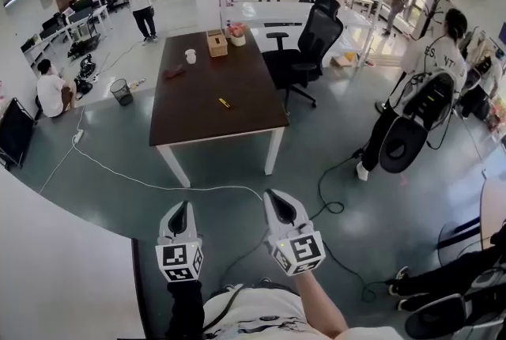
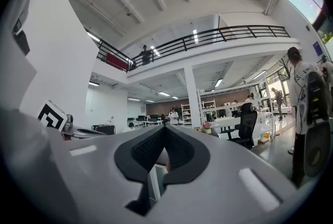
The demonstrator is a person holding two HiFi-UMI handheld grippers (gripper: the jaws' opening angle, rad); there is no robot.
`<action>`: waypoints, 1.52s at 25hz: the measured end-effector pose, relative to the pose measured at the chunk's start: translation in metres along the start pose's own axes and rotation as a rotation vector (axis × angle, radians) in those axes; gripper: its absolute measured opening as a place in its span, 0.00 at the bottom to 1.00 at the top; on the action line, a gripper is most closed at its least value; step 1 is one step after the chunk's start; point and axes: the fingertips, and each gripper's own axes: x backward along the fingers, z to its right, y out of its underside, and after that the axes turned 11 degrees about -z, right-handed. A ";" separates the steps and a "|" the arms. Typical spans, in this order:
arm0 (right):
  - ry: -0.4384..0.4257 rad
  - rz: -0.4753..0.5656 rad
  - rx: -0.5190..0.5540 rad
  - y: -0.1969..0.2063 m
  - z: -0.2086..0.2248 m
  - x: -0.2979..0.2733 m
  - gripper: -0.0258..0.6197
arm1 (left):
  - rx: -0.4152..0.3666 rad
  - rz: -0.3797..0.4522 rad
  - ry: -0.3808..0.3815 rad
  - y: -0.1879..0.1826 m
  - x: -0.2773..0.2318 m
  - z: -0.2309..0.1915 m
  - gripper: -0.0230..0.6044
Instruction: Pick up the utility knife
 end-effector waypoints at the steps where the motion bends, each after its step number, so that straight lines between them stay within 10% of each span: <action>1: 0.001 0.000 -0.001 0.001 0.002 0.001 0.04 | -0.001 -0.002 0.002 0.000 -0.001 0.002 0.03; 17: -0.057 -0.085 -0.021 0.015 0.018 0.004 0.04 | 0.019 -0.091 -0.026 0.018 -0.005 0.029 0.03; 38: 0.013 -0.119 -0.036 -0.004 0.027 -0.144 0.04 | 0.042 -0.115 0.090 -0.016 -0.139 -0.058 0.03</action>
